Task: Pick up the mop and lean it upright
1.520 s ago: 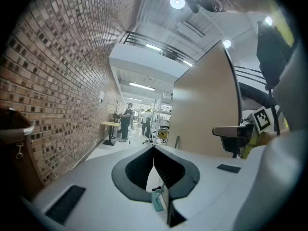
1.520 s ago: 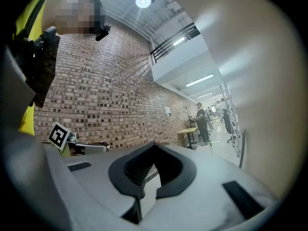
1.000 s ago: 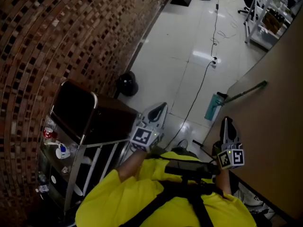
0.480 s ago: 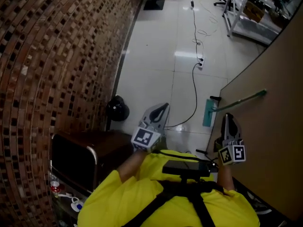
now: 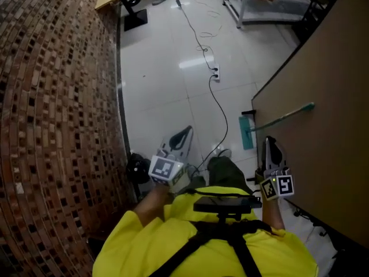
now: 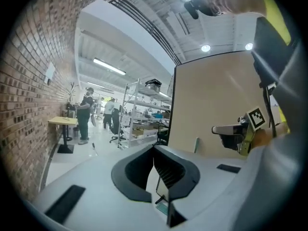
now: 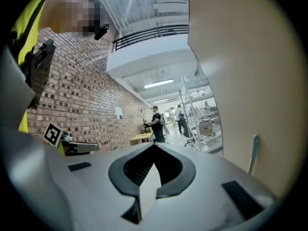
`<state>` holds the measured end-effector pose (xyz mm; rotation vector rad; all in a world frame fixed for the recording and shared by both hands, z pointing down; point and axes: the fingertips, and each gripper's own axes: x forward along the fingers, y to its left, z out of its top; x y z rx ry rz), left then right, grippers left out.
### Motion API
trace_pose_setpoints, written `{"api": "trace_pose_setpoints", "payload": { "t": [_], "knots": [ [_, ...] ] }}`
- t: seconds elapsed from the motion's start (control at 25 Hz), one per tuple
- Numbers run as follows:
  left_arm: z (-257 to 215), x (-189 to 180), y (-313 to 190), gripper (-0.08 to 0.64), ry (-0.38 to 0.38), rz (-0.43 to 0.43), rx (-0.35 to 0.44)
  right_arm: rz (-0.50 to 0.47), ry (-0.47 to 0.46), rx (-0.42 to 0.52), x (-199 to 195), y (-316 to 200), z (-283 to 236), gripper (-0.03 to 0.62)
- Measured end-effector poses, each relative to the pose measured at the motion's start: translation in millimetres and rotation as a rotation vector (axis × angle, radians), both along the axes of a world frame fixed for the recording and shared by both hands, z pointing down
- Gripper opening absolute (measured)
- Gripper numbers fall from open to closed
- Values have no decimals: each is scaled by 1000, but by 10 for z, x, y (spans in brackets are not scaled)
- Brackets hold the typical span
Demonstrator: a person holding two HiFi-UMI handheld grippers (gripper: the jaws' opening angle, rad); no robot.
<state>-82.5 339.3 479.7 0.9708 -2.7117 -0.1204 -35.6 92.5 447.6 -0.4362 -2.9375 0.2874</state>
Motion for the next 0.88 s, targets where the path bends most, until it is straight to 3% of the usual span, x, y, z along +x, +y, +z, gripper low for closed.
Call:
{"api": "trace_pose_setpoints", "payload": {
  "t": [0.28, 0.48, 0.6, 0.76, 0.8, 0.88],
  "knots": [
    [-229, -1182, -856, 2, -20, 111, 2, 117, 16, -49, -744, -762, 83, 6],
    [-342, -1904, -1715, 2, -88, 220, 5, 246, -42, -53, -1159, -1524, 55, 6],
    [-340, -2061, -2220, 27, -114, 327, 5, 378, -41, -50, -1058, -1919, 41, 6],
    [-180, -2146, -3099, 71, -109, 554, 23, 590, -6, -11, -755, -2417, 109, 25],
    [-89, -2138, -3331, 120, -104, 619, 22, 660, 8, -11, -659, -2520, 151, 89],
    [154, -2081, -3760, 200, -73, 737, 2, 800, 31, -1, -431, -2646, 211, 104]
  ]
}}
